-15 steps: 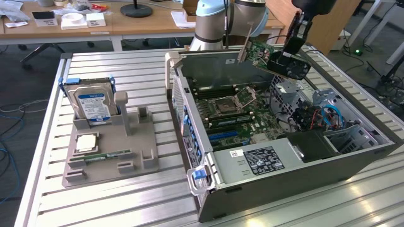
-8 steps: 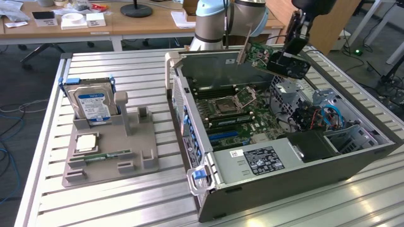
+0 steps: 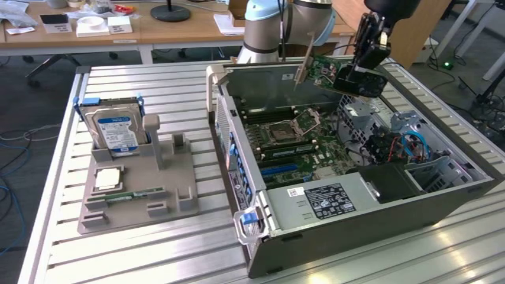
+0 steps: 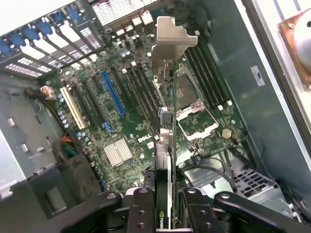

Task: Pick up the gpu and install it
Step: 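Insert the gpu into the slot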

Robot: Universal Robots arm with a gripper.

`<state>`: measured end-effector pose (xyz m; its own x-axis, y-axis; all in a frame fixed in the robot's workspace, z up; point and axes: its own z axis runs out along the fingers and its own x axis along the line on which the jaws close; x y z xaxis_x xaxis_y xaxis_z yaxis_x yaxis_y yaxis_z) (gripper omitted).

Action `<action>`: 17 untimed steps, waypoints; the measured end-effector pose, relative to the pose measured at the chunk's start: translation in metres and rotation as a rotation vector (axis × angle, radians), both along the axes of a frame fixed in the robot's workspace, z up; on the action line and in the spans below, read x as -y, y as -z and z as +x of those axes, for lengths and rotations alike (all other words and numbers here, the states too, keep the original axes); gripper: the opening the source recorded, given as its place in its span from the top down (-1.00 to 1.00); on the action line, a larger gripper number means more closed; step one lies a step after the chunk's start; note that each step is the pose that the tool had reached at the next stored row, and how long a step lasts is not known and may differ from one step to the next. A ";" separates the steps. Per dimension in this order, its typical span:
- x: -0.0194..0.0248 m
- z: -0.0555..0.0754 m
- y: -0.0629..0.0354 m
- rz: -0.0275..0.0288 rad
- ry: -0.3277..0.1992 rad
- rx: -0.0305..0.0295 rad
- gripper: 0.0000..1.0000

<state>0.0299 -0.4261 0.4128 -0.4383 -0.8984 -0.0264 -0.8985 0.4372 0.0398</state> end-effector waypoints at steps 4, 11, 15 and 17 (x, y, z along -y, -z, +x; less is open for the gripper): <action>0.0000 0.000 0.0003 -0.0001 -0.060 0.0000 0.47; 0.0000 0.000 0.0010 0.0000 -0.170 0.0000 0.47; 0.0000 0.000 0.0015 0.0000 -0.236 0.0001 0.47; 0.0000 0.000 0.0017 0.0000 -0.270 0.0001 0.47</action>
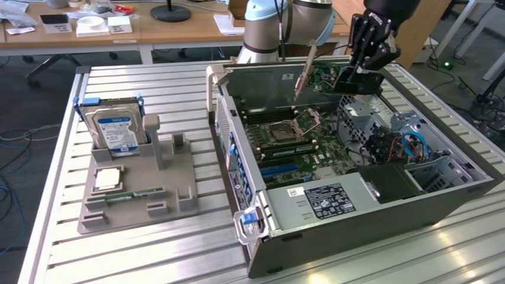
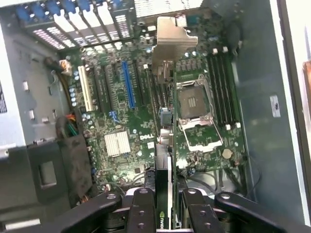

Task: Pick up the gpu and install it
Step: 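Insert the gpu into the slot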

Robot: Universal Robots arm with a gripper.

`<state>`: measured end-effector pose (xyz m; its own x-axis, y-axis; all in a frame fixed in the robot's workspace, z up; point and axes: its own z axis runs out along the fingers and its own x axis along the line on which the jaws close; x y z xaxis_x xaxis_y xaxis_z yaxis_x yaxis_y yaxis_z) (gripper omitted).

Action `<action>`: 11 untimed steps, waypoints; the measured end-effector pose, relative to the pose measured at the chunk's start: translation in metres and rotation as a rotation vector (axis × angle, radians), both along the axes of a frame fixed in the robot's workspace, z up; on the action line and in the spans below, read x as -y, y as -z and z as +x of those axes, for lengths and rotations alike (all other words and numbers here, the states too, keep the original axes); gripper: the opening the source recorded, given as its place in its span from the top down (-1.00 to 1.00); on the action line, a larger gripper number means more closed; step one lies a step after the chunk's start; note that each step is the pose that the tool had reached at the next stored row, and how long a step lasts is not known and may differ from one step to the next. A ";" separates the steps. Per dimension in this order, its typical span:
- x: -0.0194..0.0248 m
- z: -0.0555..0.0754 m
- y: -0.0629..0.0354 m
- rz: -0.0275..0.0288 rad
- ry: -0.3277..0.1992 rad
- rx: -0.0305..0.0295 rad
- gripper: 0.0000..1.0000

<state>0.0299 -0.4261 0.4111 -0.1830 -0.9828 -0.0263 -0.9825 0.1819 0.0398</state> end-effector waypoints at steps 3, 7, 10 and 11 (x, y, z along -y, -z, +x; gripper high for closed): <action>0.0000 0.000 0.0004 0.0000 -0.050 0.0000 0.47; 0.0000 0.000 0.0009 0.0001 -0.116 0.0000 0.47; 0.0000 0.000 0.0011 0.0000 -0.162 0.0000 0.47; 0.0000 0.000 0.0011 -0.0001 -0.171 0.0000 0.47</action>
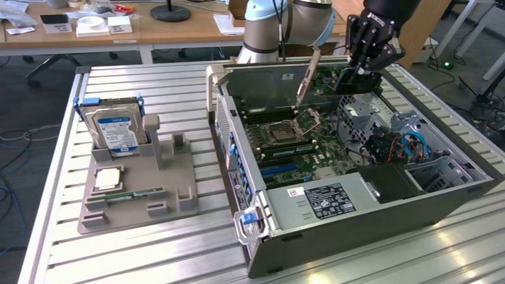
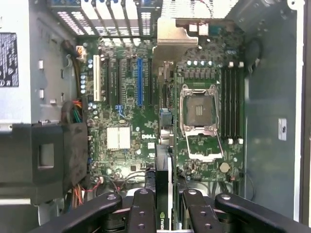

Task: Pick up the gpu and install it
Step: 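Insert the gpu into the slot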

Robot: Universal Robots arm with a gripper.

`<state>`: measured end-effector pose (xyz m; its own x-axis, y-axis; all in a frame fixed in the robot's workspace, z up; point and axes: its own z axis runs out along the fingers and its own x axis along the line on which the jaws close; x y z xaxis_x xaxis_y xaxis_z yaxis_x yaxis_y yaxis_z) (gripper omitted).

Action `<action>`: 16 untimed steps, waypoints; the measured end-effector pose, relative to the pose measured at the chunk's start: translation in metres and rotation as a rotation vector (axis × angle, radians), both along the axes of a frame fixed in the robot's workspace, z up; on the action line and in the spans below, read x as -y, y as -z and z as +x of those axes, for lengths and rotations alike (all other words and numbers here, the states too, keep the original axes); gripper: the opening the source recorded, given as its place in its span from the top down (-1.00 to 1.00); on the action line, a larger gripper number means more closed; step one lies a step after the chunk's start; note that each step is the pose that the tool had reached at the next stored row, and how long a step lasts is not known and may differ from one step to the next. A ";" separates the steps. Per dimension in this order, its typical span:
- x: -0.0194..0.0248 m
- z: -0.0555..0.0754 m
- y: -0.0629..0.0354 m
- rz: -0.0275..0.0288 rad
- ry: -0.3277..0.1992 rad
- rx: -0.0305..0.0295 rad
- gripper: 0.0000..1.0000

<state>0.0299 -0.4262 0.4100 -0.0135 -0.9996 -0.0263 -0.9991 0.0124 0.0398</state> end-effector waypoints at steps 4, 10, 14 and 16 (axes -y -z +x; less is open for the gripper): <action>0.0000 0.000 0.0001 0.0001 -0.003 0.0000 0.47; -0.0001 -0.002 0.0034 0.0000 -0.006 0.0216 0.47; 0.0000 -0.006 0.0073 0.0001 -0.006 0.0366 0.47; -0.0001 -0.007 0.0094 -0.0001 -0.006 0.0367 0.47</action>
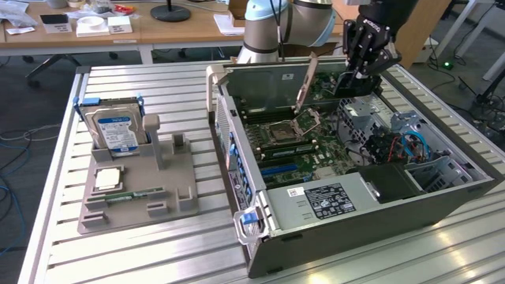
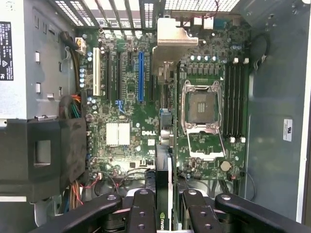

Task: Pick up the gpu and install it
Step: 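Insert the gpu into the slot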

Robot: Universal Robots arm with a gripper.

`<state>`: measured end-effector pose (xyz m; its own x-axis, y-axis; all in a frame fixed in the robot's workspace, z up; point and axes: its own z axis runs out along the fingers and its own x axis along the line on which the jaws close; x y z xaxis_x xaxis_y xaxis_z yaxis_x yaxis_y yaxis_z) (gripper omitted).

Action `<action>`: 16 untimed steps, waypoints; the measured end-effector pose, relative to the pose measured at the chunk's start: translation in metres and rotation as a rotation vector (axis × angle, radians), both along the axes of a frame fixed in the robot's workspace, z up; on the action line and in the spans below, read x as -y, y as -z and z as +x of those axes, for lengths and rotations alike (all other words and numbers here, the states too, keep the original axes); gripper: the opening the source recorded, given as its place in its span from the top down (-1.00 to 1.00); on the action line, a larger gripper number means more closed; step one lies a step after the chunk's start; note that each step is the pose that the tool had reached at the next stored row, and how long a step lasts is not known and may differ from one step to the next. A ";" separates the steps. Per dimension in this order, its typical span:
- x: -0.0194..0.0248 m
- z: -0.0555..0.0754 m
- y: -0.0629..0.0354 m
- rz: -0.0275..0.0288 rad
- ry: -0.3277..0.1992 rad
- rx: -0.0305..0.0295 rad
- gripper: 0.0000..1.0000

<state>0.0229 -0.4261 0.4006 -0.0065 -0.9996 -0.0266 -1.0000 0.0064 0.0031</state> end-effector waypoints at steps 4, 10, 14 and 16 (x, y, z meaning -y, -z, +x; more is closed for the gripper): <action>0.0000 -0.002 0.0048 0.0001 0.000 0.0000 0.47; 0.0000 -0.005 0.0085 -0.0001 0.005 -0.0001 0.47; 0.0000 -0.005 0.0086 0.0000 0.005 0.0000 0.47; 0.0000 -0.005 0.0091 0.0003 0.006 0.0001 0.47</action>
